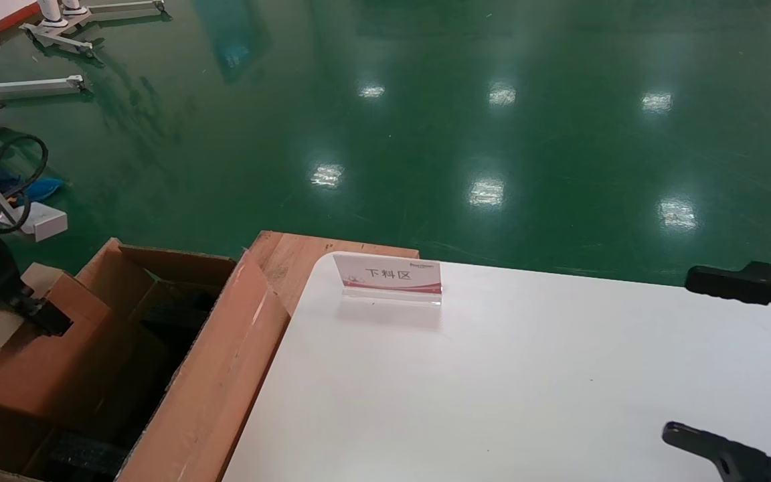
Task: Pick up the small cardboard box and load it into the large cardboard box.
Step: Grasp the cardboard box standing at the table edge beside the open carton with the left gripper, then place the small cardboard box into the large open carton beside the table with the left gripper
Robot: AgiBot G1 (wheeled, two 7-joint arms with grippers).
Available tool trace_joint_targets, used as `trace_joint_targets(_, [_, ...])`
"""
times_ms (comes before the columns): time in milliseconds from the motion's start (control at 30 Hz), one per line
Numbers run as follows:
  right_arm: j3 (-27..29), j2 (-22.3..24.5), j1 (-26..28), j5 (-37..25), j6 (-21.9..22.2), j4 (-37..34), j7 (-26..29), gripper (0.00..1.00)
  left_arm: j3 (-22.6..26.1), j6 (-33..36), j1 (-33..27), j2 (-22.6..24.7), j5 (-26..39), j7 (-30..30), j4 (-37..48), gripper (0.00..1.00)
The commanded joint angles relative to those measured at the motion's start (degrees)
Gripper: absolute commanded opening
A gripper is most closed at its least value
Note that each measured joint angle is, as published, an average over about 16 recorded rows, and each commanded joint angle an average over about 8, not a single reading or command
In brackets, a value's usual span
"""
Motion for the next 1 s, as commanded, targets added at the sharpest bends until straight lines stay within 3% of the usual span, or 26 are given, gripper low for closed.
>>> trace_joint_targets(33, [0.0, 0.0, 0.0, 0.0, 0.0, 0.0, 0.0, 1.00, -0.1, -0.2, 0.9, 0.1, -0.1, 0.0, 0.6, 0.00])
trace_joint_targets(400, [0.0, 0.0, 0.0, 0.0, 0.0, 0.0, 0.0, 1.00, -0.6, -2.3, 5.7, 0.1, -1.0, -0.7, 2.8, 0.02])
trace_joint_targets(433, [0.0, 0.0, 0.0, 0.0, 0.0, 0.0, 0.0, 1.00, -0.6, -2.5, 6.1, 0.2, -1.1, -0.8, 2.9, 0.11])
trace_joint_targets(667, [0.0, 0.0, 0.0, 0.0, 0.0, 0.0, 0.0, 1.00, -0.8, -3.3, 7.0, 0.3, -1.3, -0.8, 3.6, 0.96])
trace_joint_targets(700, [0.0, 0.0, 0.0, 0.0, 0.0, 0.0, 0.0, 1.00, -0.8, -3.3, 7.0, 0.3, -1.3, -0.8, 3.5, 1.00])
trace_joint_targets(1000, [0.0, 0.0, 0.0, 0.0, 0.0, 0.0, 0.0, 1.00, -0.8, -3.1, 6.6, 0.2, -1.2, -0.8, 3.3, 1.00])
